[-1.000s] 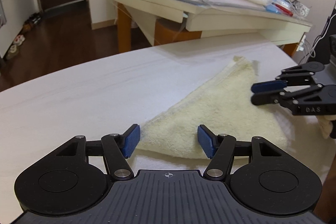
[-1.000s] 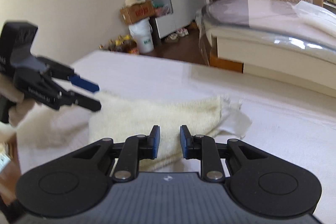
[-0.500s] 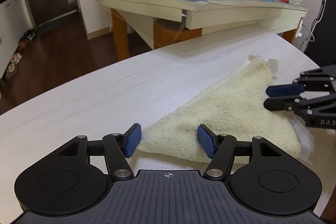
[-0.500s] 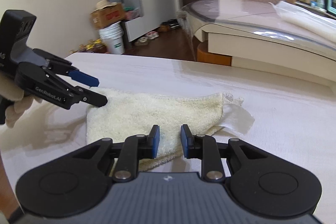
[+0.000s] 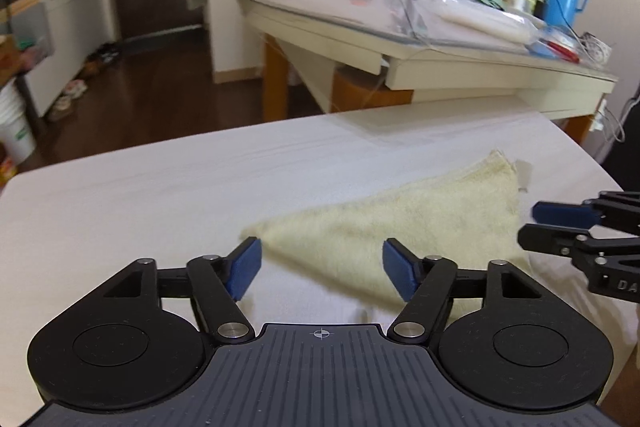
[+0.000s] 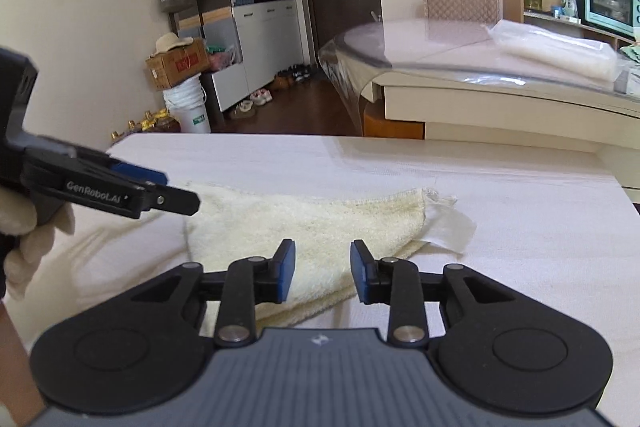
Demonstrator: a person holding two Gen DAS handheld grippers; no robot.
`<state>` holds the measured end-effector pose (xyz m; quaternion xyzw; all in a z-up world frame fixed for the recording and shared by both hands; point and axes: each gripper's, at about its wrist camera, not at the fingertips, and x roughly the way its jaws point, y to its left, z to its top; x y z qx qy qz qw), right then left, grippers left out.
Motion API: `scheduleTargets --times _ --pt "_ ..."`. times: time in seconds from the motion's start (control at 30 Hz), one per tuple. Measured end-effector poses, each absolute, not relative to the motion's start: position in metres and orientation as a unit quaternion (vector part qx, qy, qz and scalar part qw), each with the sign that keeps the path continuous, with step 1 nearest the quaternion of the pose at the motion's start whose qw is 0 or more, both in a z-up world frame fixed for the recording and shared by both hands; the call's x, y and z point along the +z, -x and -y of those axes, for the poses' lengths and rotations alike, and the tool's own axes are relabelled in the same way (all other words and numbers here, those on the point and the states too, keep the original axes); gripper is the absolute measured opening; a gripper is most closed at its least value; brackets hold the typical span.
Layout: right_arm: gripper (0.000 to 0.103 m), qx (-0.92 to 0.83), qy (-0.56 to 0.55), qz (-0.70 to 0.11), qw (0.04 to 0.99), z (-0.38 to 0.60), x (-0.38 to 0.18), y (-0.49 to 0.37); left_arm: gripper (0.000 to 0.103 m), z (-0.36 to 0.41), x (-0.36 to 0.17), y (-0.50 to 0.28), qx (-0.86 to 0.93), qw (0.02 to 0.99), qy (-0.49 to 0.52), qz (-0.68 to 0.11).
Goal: Fold towel
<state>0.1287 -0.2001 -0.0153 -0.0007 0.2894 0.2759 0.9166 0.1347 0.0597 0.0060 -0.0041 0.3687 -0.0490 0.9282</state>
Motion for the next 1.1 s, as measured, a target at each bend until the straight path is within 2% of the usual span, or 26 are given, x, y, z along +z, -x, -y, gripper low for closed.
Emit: scheduleTargets --times 0.23,0.37,0.53,1.1 --pt "0.057 0.275 0.004 -0.283 0.919 0.208 -0.017 -0.105 0.082 -0.059 -0.003 -0.101 -0.012 0.927 0.036 -0.373" --pt "0.077 0.279 0.008 -0.276 0.920 0.211 -0.013 -0.097 0.088 -0.054 -0.006 -0.089 0.001 0.926 0.041 -0.375" --pt "0.089 0.284 0.013 -0.266 0.921 0.215 -0.007 -0.087 0.090 -0.044 -0.005 -0.076 0.006 0.928 0.039 -0.370" --pt "0.091 0.272 0.023 -0.261 0.926 0.226 0.002 -0.073 0.093 -0.022 -0.003 -0.063 -0.009 0.931 0.024 -0.364"
